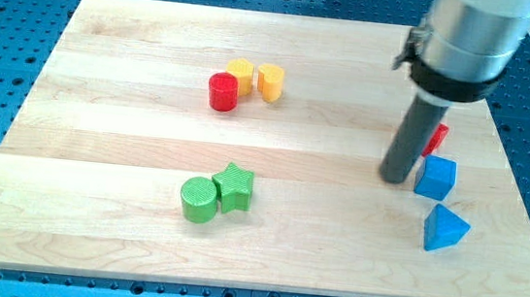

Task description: Move the green star above the red star

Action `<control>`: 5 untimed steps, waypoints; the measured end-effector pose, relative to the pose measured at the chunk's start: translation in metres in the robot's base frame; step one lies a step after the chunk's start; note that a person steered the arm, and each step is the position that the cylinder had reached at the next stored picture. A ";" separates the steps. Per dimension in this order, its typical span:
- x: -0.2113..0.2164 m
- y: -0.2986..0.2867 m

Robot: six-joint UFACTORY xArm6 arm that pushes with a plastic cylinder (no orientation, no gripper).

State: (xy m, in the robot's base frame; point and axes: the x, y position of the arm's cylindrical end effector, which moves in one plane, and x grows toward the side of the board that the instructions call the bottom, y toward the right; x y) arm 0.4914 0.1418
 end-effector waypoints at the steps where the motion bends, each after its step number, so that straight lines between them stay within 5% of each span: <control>1: 0.068 -0.056; 2: 0.091 -0.137; 3: 0.055 -0.171; 4: 0.017 -0.171; 5: 0.028 -0.180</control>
State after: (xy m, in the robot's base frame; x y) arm 0.5199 -0.0383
